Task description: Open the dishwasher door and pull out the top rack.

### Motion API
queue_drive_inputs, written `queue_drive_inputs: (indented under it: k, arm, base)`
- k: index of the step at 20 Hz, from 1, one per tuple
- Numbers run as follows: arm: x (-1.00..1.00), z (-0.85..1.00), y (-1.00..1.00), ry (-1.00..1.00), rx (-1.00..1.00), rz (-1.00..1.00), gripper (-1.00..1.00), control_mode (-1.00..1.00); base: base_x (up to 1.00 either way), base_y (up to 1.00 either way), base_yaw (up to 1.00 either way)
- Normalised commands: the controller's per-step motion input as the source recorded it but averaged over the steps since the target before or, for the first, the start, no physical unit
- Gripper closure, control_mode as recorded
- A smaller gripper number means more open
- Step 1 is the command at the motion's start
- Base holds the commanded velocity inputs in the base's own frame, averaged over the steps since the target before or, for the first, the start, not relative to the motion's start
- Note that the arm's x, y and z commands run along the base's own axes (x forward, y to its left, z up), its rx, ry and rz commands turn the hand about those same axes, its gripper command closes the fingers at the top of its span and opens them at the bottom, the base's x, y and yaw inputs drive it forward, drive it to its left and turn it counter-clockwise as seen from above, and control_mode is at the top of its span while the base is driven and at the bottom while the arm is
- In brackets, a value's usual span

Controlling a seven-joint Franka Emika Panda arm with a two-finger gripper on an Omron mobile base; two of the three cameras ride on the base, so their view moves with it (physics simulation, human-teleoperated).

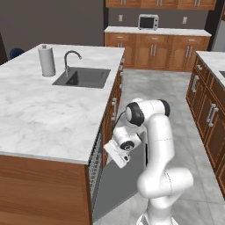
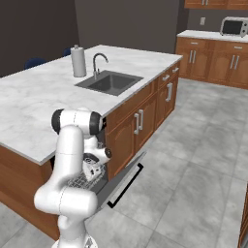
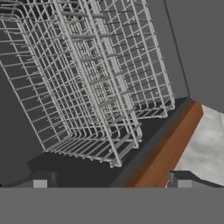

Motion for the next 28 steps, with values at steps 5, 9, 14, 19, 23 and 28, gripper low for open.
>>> queue_drive_inputs:
  k: [5, 9, 14, 19, 23, 28]
  arm:
    - [0.00, 0.00, 0.22, -0.09, 0.00, -0.03, -1.00, -1.00]
    - [0.00, -0.08, 0.17, -0.07, 0.00, -0.04, -1.00, -1.00]
    - [0.01, -0.21, 0.13, -0.06, 0.00, -0.04, -1.00, -1.00]
    - [0.00, -0.21, 0.19, -0.06, 0.00, -0.03, -1.00, -1.00]
    - [0.00, -0.05, 0.22, -0.09, 0.00, -0.02, -1.00, -1.00]
    - [0.00, -0.04, 0.15, -0.08, 0.00, -0.03, -1.00, -1.00]
  base:
    - [0.00, 0.00, 0.00]
    - [0.00, 0.00, 0.00]
    - [0.00, 0.00, 0.00]
    - [0.00, 0.00, 0.00]
    - [0.00, 0.00, 0.00]
    - [0.00, 0.00, 0.00]
